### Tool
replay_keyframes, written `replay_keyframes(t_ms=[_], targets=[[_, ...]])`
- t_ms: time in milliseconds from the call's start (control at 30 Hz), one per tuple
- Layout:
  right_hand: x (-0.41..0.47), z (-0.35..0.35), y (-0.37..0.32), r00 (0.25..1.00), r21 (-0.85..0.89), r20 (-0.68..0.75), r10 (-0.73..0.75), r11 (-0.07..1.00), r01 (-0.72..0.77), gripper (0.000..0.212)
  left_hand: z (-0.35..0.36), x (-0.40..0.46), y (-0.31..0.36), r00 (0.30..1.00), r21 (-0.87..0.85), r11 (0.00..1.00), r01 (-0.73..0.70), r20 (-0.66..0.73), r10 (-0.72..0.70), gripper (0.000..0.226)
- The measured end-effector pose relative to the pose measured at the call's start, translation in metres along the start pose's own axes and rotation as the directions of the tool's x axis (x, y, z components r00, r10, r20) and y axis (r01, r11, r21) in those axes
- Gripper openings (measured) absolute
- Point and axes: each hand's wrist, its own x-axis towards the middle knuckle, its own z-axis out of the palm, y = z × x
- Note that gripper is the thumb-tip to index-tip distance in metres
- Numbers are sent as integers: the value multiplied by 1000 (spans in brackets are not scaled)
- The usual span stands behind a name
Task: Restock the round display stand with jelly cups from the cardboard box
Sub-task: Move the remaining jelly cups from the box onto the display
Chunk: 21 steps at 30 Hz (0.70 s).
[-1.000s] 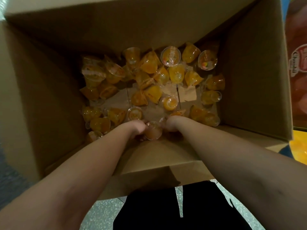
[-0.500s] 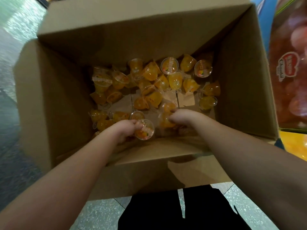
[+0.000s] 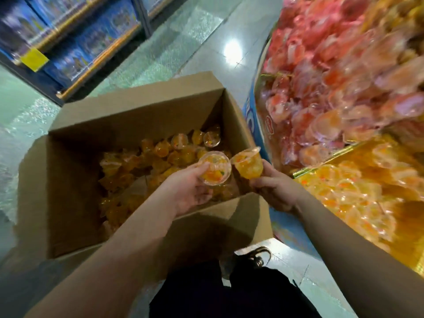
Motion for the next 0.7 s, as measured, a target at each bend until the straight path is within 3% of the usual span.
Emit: replay_keyframes(t_ms=[100,267,467,600,700], targets=[[-45,-31,-4,990,46,-76,-123,991,126,51,54,-15,4,999,104,994,-42,21,40,37],[-115,-82,-1,949,54,-245,-199,974,218,79,137,-26,-2,995,250,966,-64,93,42,39],[-173,-142,15,882,-60,-378,-283,958,281,54,226,-25,-19,983,417,904,-97,180,23,42],[-200,-183,40,830,-75,-466,-307,948,309,66,285,-19,-34,974,518,849,-106,225,-16,27],[-210,-207,62,768,-47,-574,-285,948,316,74,321,-3,-44,970,591,800,-105,238,-49,34]])
